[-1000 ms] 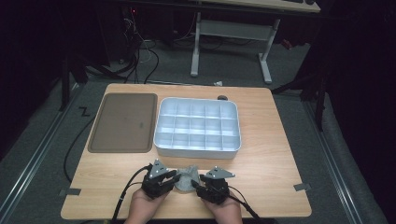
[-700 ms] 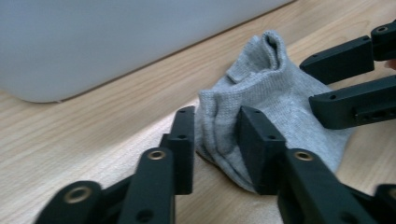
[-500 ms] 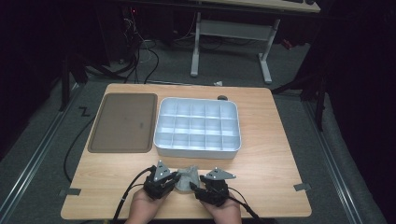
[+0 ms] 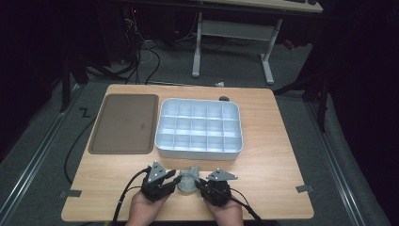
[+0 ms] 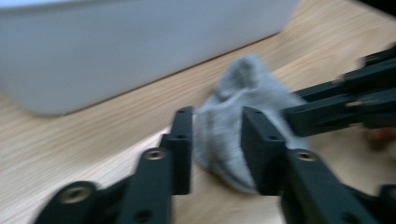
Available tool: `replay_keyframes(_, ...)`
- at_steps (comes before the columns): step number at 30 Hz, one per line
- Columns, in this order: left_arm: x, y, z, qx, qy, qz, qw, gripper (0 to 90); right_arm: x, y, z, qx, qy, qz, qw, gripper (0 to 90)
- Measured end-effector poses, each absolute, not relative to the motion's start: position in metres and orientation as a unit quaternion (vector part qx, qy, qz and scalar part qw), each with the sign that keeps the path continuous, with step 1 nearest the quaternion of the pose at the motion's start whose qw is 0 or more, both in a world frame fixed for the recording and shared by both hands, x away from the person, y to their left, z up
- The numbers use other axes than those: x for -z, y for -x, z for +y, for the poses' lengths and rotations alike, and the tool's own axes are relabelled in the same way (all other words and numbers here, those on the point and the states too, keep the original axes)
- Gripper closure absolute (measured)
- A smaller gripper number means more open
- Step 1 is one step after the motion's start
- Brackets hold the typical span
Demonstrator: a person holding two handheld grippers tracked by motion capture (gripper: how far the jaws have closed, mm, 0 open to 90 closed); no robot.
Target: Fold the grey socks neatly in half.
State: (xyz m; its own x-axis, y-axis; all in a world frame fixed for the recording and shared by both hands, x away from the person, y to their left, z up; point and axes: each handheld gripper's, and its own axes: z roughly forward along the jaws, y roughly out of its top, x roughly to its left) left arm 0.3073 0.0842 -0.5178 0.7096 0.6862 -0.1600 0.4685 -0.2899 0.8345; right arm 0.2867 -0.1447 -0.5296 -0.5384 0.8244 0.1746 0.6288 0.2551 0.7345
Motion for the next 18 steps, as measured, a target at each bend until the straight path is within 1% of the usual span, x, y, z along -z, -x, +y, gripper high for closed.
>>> replay_keyframes(2,0.513,-0.301,0.078,-0.108,-0.803,0.337,0.480,75.1,0.530,-0.287,-0.145,-0.397,-0.463,0.783,0.124,81.4)
replay_keyframes(5,0.518,-0.297,0.064,-0.112,-0.820,0.317,0.463,81.6,0.530,-0.287,-0.145,-0.398,-0.465,0.781,0.124,81.4)
replay_keyframes(9,0.528,-0.302,0.059,-0.108,-0.830,0.319,0.445,84.3,0.530,-0.288,-0.145,-0.395,-0.462,0.783,0.130,81.6)
replay_keyframes(13,0.532,-0.305,0.057,-0.095,-0.829,0.321,0.447,85.3,0.524,-0.282,-0.148,-0.406,-0.459,0.780,0.130,81.2)
replay_keyframes(14,0.532,-0.306,0.057,-0.093,-0.830,0.321,0.447,85.7,0.521,-0.279,-0.150,-0.417,-0.454,0.777,0.127,79.5)
replay_keyframes(16,0.532,-0.307,0.058,-0.090,-0.830,0.321,0.448,85.9,0.516,-0.276,-0.153,-0.438,-0.446,0.771,0.121,72.1)
replay_keyframes(18,0.532,-0.307,0.058,-0.091,-0.830,0.320,0.448,86.1,0.509,-0.274,-0.160,-0.457,-0.448,0.759,0.120,70.2)
